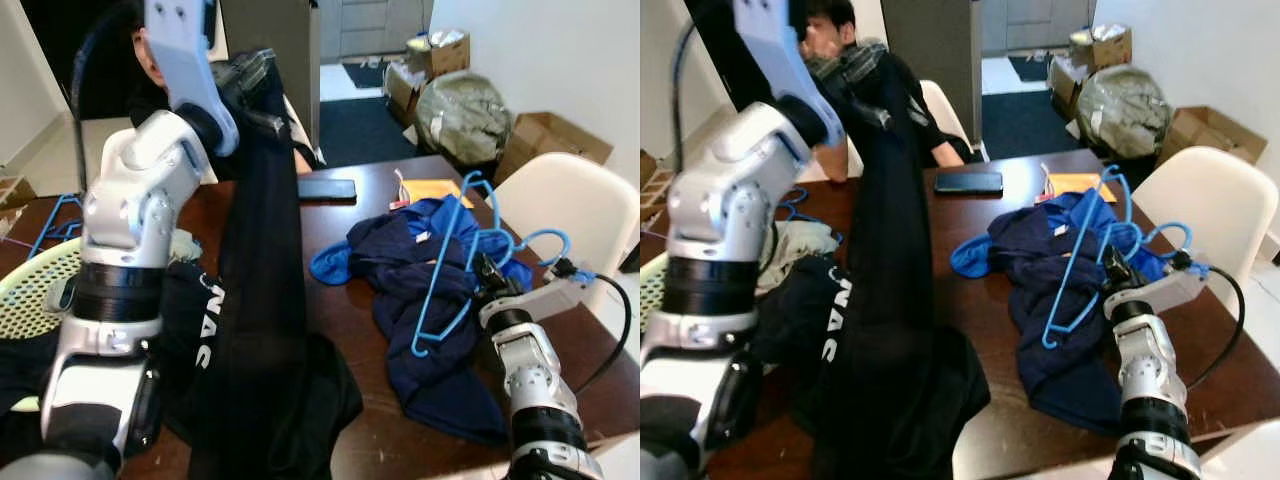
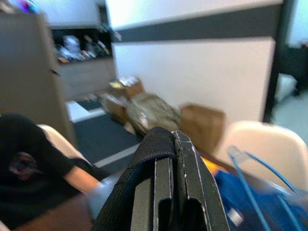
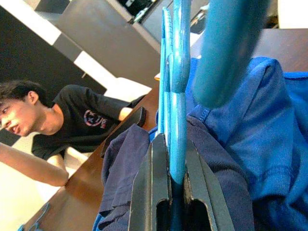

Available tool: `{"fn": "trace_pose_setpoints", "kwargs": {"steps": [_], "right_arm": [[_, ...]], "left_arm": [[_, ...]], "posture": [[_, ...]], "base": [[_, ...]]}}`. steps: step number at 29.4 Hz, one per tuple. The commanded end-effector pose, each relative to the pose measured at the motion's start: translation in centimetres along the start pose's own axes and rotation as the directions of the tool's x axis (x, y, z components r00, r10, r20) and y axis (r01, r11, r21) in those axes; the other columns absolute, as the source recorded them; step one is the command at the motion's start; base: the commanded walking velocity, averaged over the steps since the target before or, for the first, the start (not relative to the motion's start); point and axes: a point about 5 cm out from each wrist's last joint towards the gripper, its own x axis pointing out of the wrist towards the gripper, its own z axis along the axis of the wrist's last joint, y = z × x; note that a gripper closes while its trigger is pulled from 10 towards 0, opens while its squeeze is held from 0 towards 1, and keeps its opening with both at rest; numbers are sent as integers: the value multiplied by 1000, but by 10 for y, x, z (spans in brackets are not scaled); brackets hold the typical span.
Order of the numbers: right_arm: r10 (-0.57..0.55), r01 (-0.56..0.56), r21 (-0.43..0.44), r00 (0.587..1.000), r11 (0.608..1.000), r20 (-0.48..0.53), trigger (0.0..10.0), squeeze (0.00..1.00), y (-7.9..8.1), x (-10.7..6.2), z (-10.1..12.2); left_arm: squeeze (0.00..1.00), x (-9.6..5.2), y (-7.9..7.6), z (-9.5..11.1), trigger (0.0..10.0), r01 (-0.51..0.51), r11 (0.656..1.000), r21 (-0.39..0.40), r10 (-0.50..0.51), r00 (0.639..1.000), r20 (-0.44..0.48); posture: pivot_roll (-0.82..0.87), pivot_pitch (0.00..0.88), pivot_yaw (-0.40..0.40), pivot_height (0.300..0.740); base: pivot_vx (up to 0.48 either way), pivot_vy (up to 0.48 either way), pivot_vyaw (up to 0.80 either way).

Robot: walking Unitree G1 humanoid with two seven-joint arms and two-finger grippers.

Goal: Hang hanger

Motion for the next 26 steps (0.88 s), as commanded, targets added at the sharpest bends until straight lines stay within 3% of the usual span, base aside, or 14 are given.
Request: {"fn": "trace_pose_setpoints", "kwargs": {"steps": [1, 4, 8, 10, 11, 12, 13, 14, 15, 16, 19, 26], "right_arm": [[-13, 13, 0, 1000, 1000, -7, 10000, 0, -3, -3, -1], [-15, 15, 1, 1000, 1000, -6, 10000, 0, -4, -3, -1], [-16, 16, 1, 1000, 1000, -6, 10000, 0, -4, -3, -1], [-16, 16, 2, 1000, 1000, -6, 10000, 0, -4, -3, -1], [-16, 16, 2, 1000, 1000, -9, 10000, 0, -4, -3, -1], [-16, 16, 2, 1000, 1000, -9, 10000, 0, -4, -3, -1], [-15, 15, 2, 1000, 1000, -11, 10000, 0, -4, -3, -1], [-15, 15, 2, 1000, 1000, -11, 10000, 0, -4, -3, -1], [-15, 15, 2, 1000, 1000, -14, 10000, 0, -4, -3, -1], [-15, 15, 2, 1000, 1000, -14, 10000, 0, -4, -3, -1], [-14, 14, 3, 1000, 1000, -18, 10000, 0, -4, -3, -1], [-14, 14, 6, 1000, 1000, -20, 10000, 0, -4, -2, -2]], "left_arm": [[0, 1, -7, 1, 10000, 22, 1000, -2, -22, 1000, 1], [0, -2, -11, -15, 10000, -4, 999, -41, 1, 998, -56], [0, -3, -12, -20, 10000, -14, 999, -49, 10, 997, -83], [0, -6, -19, -28, 10000, 0, 999, -51, -7, 992, -123], [0, -10, -34, -38, 10000, 66, 996, -60, -75, 982, -174], [0, -10, -34, -38, 10000, 66, 996, -60, -75, 982, -174], [0, -17, -53, -48, 10000, 167, 983, -71, -179, 957, -228], [0, -17, -53, -48, 10000, 167, 983, -71, -179, 957, -228], [0, -24, -73, -57, 10000, 261, 961, -92, -276, 922, -270], [0, -24, -73, -57, 10000, 261, 961, -92, -276, 922, -270], [0, -38, -107, -76, 10000, 390, 909, -150, -417, 838, -352], [0, -46, -131, -101, 10000, 404, 885, -230, -465, 763, -448]], "posture": [[-25, 0, 31, 740], [-28, 0, 34, 740], [-27, 0, 34, 740], [-22, 0, 32, 740], [-21, 0, 31, 740], [-21, 0, 31, 740], [-21, 0, 30, 740], [-21, 0, 30, 740], [-20, 0, 29, 740], [-20, 0, 29, 740], [-20, 0, 30, 740], [-23, 0, 35, 740]], "base": [[0, 0, 0], [0, 0, 0], [0, 0, 0], [0, 0, 0], [0, 0, 0], [0, 0, 0], [0, 0, 0], [0, 0, 0], [0, 0, 0], [0, 0, 0], [0, 0, 0], [0, 0, 0]]}}
